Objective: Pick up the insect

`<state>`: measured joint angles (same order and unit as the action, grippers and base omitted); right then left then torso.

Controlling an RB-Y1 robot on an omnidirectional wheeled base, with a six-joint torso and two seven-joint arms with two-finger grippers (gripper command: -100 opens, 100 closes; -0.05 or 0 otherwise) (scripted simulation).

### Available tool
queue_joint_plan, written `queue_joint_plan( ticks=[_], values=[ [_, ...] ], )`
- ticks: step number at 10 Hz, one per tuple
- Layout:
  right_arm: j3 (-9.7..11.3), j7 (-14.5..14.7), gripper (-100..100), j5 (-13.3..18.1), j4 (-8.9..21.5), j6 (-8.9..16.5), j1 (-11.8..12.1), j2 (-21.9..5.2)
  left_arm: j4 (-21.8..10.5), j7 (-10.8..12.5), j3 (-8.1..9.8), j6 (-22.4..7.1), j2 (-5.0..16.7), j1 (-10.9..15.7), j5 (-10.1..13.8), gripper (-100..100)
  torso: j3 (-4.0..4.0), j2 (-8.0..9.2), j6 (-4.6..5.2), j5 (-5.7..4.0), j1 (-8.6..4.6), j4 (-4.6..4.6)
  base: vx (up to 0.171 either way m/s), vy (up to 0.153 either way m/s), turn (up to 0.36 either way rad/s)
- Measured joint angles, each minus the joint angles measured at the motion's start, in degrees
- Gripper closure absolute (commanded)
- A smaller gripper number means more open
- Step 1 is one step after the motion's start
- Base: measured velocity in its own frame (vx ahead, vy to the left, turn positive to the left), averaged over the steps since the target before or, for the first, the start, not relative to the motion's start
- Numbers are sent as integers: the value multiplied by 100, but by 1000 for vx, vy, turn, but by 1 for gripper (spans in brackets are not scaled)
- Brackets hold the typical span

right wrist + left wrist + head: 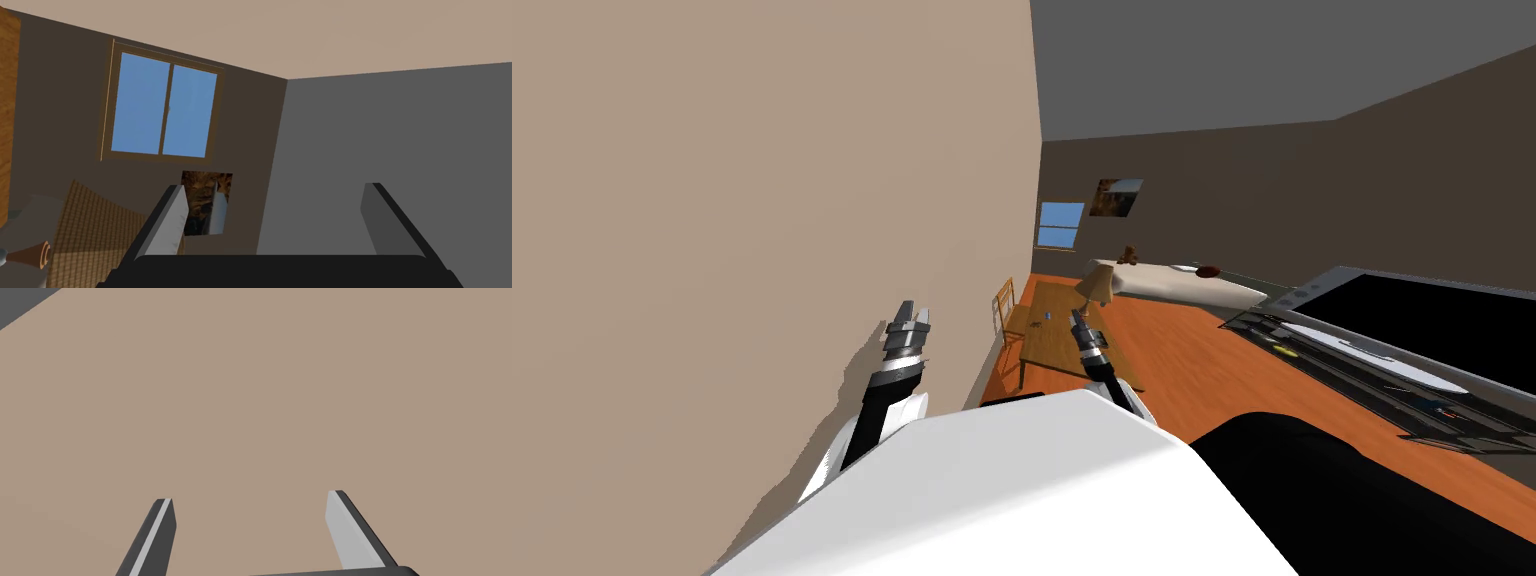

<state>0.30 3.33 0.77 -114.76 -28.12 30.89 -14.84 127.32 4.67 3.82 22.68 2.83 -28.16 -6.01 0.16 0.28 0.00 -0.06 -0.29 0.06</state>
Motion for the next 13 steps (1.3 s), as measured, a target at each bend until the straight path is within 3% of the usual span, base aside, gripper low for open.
queue_joint_plan(
  ticks=[7,9,13],
  values=[
    [158,28,-100,662,1014,76,-73,-980,1,5,-24,3,4,6,-3,0,-2,-6,-21,12,47,1,-48,-27,325],
    [230,57,-100,927,1428,66,-95,-1285,1,7,-36,4,6,10,-5,0,-2,-7,-35,15,61,1,-39,-32,361],
    [380,61,-100,1353,1997,271,-162,-1814,1,7,-38,4,6,9,-5,0,-2,-8,-32,18,74,2,-37,-22,353]
  ],
)
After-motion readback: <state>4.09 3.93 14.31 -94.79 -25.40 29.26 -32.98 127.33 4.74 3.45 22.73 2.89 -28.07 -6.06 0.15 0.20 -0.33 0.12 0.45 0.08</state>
